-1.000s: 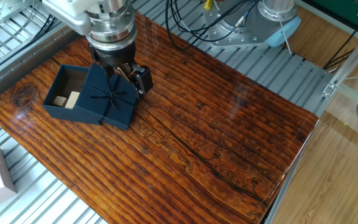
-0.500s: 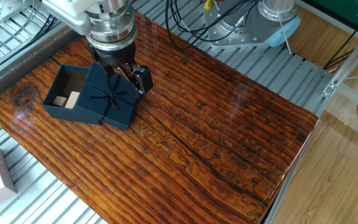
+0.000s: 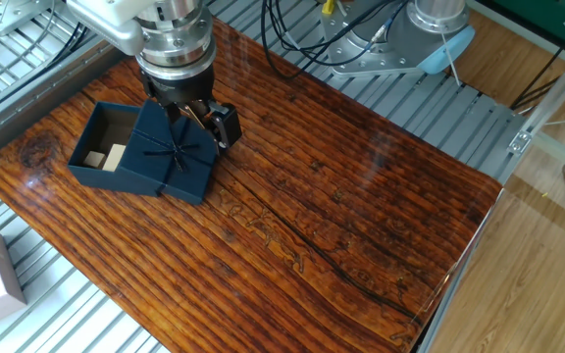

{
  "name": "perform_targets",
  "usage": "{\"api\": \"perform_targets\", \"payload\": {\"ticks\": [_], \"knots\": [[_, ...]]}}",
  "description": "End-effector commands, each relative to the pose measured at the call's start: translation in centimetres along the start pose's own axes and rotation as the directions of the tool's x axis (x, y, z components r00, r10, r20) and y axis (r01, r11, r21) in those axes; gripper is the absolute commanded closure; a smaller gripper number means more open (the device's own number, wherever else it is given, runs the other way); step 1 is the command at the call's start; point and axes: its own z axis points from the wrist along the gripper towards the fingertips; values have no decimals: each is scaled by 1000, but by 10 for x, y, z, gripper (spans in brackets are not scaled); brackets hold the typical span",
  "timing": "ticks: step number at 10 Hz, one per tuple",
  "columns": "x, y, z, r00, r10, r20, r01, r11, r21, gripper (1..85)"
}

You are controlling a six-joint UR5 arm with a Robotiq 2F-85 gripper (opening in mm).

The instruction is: Slide the outer casing onto the gift box

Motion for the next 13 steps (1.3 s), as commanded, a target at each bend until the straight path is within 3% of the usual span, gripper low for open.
{"api": "perform_targets", "payload": {"ticks": [1,4,7,8,9,10,11,12,13], "knots": [[-59,11,-6,971,69,228,-60,997,-46,843],[-61,14,5,965,62,253,-66,998,8,843],[-53,30,1,975,72,208,-70,997,-20,843],[-44,49,3,980,100,170,-87,993,-85,843],[-37,47,9,988,27,151,-16,997,-69,843],[-33,45,16,988,-32,153,38,999,-36,843],[-26,36,20,985,-96,142,93,995,30,843],[-15,25,24,977,-184,107,173,979,107,843],[-6,19,27,963,-258,73,244,957,156,843]]}}
